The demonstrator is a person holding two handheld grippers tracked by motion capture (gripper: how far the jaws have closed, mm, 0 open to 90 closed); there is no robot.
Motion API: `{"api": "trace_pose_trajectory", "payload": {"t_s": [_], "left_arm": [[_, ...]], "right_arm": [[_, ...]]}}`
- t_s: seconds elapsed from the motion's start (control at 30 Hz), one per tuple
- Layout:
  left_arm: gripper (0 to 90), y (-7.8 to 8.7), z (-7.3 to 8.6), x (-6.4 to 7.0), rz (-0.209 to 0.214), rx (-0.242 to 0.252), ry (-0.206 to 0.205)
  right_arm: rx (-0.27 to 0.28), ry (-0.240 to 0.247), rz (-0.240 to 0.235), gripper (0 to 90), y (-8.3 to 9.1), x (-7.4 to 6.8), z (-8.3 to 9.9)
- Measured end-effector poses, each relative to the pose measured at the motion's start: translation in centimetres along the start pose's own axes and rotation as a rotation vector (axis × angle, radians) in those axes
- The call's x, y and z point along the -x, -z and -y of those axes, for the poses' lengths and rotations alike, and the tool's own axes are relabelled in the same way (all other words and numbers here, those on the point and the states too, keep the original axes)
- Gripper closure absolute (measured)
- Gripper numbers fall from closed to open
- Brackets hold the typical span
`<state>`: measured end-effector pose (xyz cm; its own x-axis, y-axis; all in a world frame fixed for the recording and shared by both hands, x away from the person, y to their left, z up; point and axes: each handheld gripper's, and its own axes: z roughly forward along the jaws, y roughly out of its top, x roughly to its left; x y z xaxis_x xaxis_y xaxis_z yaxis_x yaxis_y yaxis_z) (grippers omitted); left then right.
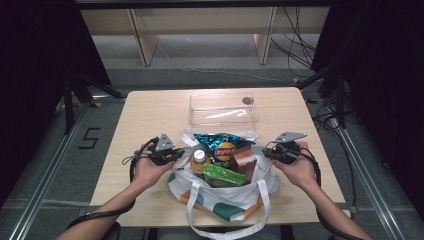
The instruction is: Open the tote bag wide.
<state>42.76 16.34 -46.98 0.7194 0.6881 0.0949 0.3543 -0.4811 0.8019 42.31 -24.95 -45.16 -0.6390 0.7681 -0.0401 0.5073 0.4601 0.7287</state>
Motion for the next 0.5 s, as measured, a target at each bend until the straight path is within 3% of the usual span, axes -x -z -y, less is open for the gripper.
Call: {"api": "trace_pose_trajectory", "payload": {"t_s": [0.1,0.17,0.2,0.23,0.27,0.4,0.43,0.5], "left_arm": [[74.2,0.6,-0.1,0.0,0.002,0.011,-0.003],[68.4,1.1,-0.1,0.1,-0.005,0.028,0.018],[65.1,1.4,-0.2,0.0,-0.016,0.047,0.008],[62.2,1.7,-0.3,0.0,-0.013,0.052,0.021],[59.3,2.0,-0.3,0.1,-0.018,0.081,0.049],[50.3,3.4,-0.4,0.0,-0.029,0.151,0.065],[48.5,3.7,-0.3,0.0,-0.033,0.164,0.070],[45.2,4.1,-0.2,-0.1,-0.040,0.186,0.082]], "right_arm": [[0.038,-0.015,-0.005,76.4,0.5,0.2,0.0],[0.078,-0.047,-0.024,72.4,1.1,0.2,0.0],[0.093,-0.066,-0.026,71.2,1.4,0.0,-0.2],[0.112,-0.057,-0.020,69.4,1.8,0.1,-0.3],[0.141,-0.060,-0.017,67.5,1.9,0.0,-0.4],[0.199,-0.099,-0.012,62.7,3.0,0.1,-1.0],[0.234,-0.088,-0.011,61.7,3.0,0.3,-1.1],[0.254,-0.089,0.008,60.6,3.2,0.5,-1.2]]}}
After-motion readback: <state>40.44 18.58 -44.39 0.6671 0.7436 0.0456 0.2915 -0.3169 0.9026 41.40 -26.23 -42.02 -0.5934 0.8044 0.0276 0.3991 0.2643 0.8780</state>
